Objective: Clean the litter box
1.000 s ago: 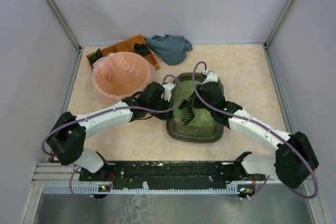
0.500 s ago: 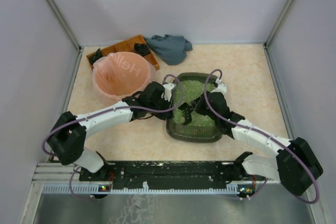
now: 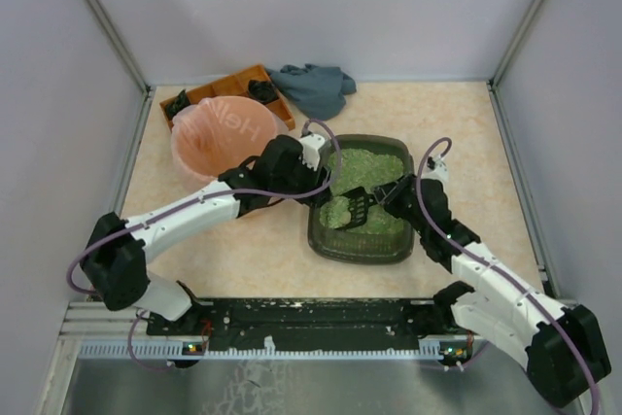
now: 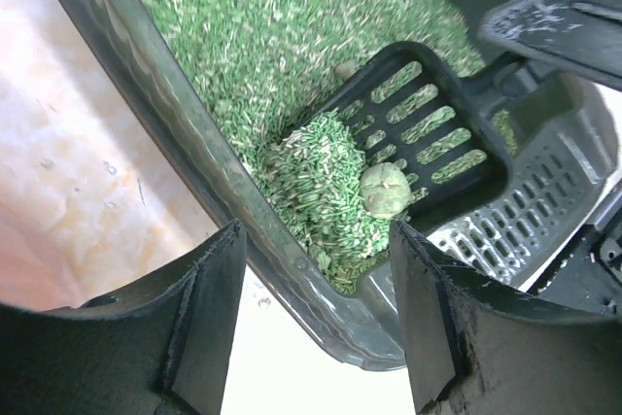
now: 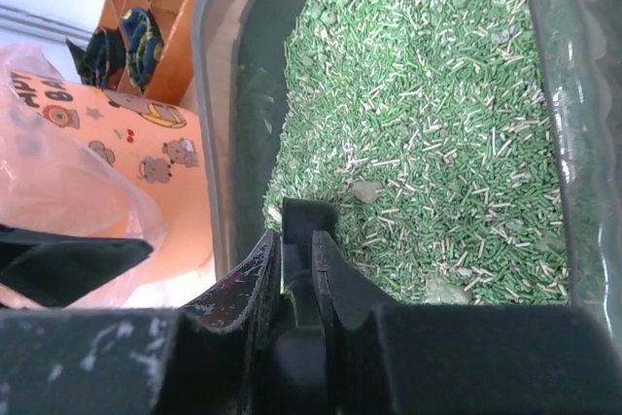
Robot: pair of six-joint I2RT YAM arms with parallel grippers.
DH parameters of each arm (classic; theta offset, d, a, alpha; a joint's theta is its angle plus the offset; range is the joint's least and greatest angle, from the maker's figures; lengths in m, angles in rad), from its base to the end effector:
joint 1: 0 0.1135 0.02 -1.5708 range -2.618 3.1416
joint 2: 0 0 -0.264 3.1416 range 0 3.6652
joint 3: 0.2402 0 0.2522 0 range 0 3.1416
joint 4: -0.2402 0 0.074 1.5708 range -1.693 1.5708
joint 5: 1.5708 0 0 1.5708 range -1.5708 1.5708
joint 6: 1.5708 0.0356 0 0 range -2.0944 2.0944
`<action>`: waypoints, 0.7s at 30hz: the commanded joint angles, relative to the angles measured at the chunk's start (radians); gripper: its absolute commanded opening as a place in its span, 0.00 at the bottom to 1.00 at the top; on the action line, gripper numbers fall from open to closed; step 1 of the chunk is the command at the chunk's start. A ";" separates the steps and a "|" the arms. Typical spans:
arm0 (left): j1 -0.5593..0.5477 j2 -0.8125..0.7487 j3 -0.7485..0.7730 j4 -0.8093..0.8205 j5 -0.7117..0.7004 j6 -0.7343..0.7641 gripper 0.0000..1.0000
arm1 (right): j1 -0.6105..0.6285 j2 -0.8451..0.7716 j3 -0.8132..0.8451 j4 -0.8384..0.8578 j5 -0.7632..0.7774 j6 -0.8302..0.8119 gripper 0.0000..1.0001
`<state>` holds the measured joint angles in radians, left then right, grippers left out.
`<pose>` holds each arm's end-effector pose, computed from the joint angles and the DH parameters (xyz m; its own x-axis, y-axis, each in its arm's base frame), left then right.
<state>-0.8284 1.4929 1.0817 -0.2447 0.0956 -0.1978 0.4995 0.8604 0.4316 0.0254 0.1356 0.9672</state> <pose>0.2238 -0.2489 0.2670 -0.5585 0.3193 -0.7656 0.6883 0.6935 -0.2128 0.1744 0.0897 0.2235 -0.4965 0.6584 -0.5657 0.0763 0.6823 0.7271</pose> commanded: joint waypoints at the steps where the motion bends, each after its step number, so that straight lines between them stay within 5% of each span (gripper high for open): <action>1: 0.002 -0.088 0.050 0.033 0.001 0.049 0.67 | -0.050 -0.044 0.003 0.060 -0.039 0.021 0.00; 17: 0.050 -0.340 0.001 0.018 -0.042 0.040 0.69 | -0.386 -0.105 -0.106 0.230 -0.365 0.119 0.00; 21: 0.068 -0.391 -0.002 -0.003 -0.048 0.036 0.69 | -0.425 -0.043 -0.139 0.387 -0.489 0.180 0.00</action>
<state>-0.7773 1.1580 1.0885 -0.2276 0.0605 -0.1577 0.1032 0.7738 0.3000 0.1974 -0.2066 1.0779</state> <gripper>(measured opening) 0.691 0.157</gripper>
